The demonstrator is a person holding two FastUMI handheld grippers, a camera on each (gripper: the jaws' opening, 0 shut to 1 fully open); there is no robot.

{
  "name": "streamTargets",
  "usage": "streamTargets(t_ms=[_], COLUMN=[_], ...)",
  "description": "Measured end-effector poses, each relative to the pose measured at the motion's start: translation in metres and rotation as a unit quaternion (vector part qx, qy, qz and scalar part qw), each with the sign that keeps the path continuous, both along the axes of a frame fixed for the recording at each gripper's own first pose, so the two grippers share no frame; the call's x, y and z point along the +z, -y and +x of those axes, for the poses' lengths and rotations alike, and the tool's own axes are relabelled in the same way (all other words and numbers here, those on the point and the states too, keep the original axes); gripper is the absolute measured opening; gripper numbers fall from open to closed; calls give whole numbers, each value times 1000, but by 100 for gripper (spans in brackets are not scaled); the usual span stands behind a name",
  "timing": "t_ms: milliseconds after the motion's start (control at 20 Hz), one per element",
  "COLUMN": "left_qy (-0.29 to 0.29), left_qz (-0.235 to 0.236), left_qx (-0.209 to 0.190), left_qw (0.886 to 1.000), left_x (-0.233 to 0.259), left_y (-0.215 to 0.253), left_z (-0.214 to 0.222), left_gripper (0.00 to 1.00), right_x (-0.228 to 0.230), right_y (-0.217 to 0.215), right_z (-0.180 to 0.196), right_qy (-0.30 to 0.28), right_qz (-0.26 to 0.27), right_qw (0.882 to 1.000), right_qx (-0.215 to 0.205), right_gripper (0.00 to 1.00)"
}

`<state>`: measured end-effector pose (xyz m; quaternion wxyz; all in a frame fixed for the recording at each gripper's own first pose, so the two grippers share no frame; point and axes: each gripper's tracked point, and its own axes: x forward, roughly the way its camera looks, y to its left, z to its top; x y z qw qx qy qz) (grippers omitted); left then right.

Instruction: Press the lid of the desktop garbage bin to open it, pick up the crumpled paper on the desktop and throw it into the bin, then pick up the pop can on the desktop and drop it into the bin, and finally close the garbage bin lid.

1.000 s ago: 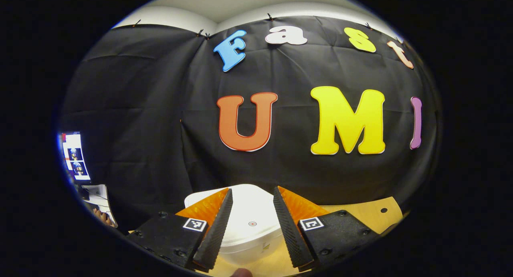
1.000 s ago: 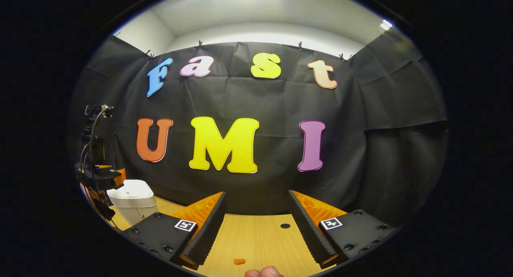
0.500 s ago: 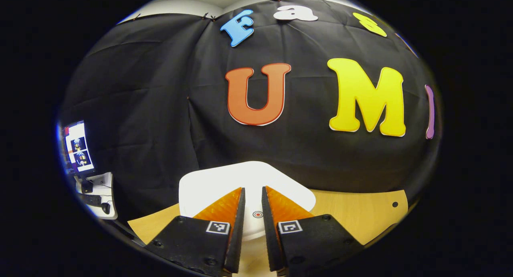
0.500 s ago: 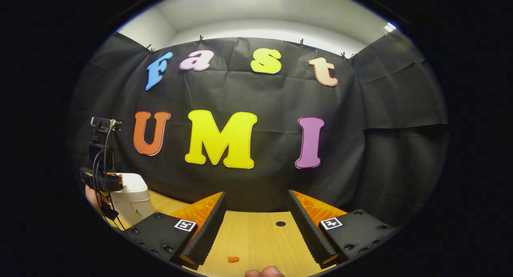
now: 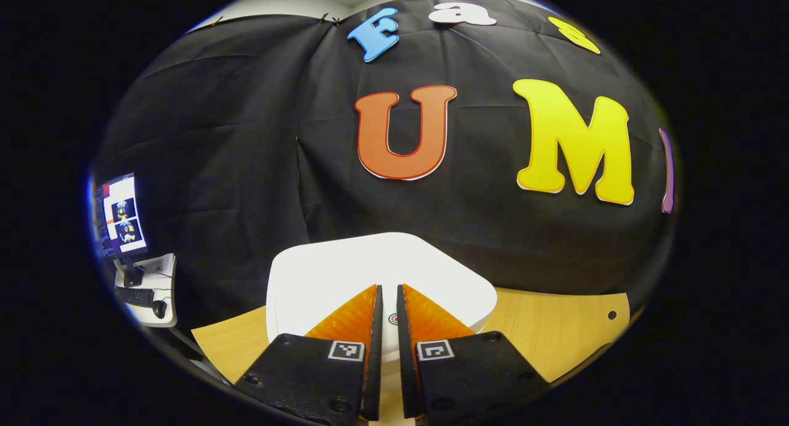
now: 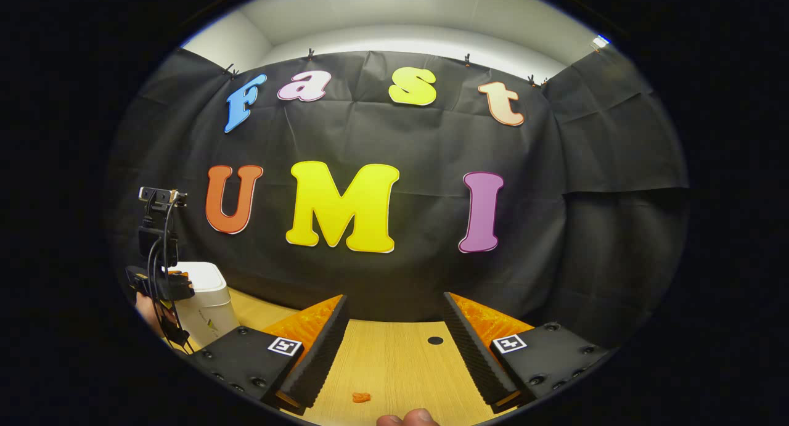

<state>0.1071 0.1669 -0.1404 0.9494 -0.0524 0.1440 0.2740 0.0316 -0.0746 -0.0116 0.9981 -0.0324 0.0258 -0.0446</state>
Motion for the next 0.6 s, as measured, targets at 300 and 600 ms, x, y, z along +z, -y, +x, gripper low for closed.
streamTargets(t_ms=[300,600], left_qy=[2,46], left_qz=[46,82], left_qx=[2,-8], left_qw=[999,996], left_x=[2,48], left_y=[2,3], left_z=[0,-5], left_gripper=[8,4], right_x=[-10,-1], right_y=[-6,-1], right_z=[-3,-6], right_qy=[-11,7], right_qz=[5,8], right_qw=[1000,1000], right_qx=[2,-5], right_gripper=[96,96])
